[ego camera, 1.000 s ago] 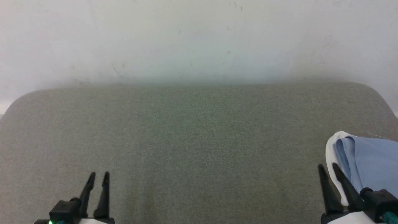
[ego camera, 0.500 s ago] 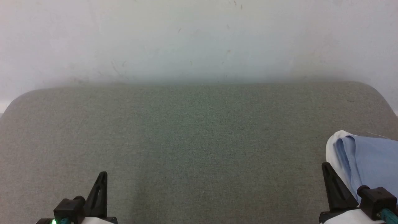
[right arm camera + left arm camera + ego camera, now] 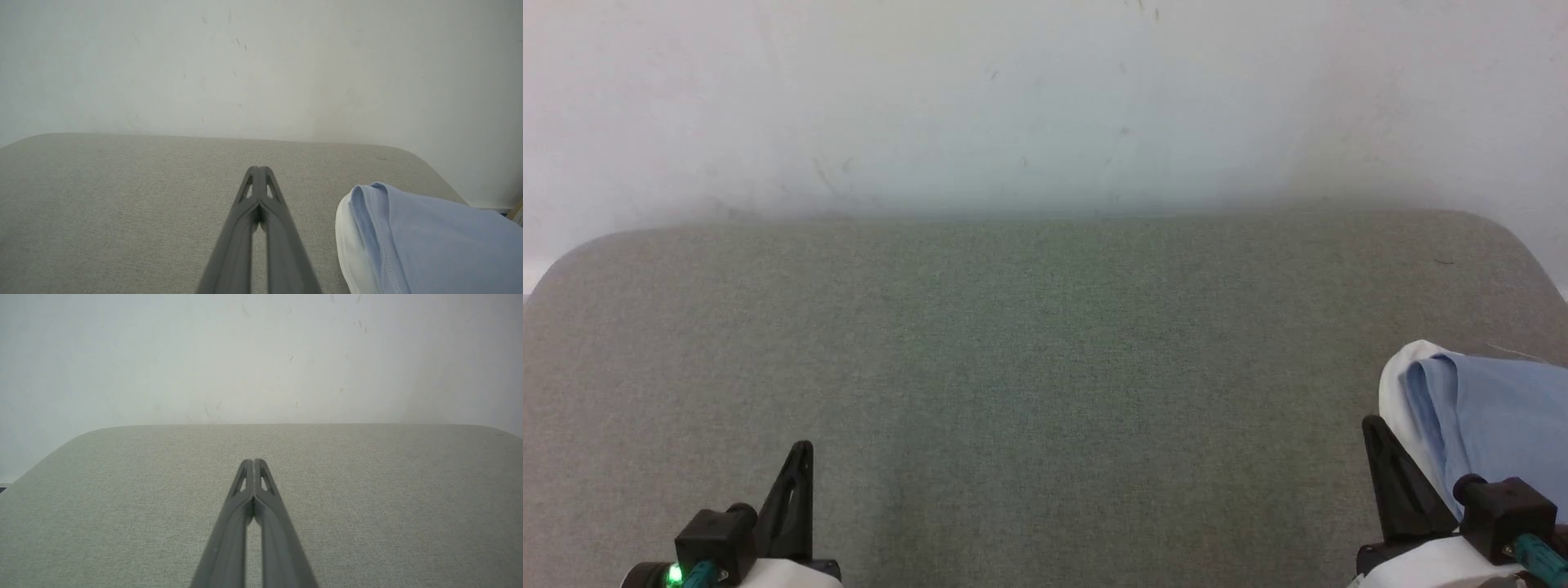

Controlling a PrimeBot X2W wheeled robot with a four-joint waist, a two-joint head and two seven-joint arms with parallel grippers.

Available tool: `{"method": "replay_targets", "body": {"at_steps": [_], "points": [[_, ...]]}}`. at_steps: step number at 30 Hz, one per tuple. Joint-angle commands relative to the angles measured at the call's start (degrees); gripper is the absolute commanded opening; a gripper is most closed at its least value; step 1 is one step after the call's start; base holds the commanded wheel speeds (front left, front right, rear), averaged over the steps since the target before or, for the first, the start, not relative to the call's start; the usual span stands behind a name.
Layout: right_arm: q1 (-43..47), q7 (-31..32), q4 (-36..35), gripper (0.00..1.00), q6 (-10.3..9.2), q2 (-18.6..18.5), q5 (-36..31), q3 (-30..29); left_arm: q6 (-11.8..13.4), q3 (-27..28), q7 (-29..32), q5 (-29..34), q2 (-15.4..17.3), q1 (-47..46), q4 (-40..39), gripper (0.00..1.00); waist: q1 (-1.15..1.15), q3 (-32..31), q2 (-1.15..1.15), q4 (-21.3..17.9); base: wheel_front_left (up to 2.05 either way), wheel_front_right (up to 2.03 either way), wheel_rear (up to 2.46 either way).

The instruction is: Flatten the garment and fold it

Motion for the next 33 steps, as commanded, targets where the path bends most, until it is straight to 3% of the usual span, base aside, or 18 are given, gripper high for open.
{"method": "replay_targets", "body": {"at_steps": [1,33], "points": [[-1.0,0.2,0.3,0.00,-0.01,0.0,-0.6,0.1,0.1,0.3,0.5,1.1,-0.5,-1.1,-0.4,0.00,0.00,0.0,0.00,0.0,0.00,0.00,0.00],[-4.3,1.5,2.1,0.00,-0.02,0.1,-2.2,0.8,0.2,1.1,4.1,4.6,-3.2,-3.1,-1.7,0.00,0.00,0.8,0.00,-0.1,0.00,0.00,0.00]]}}
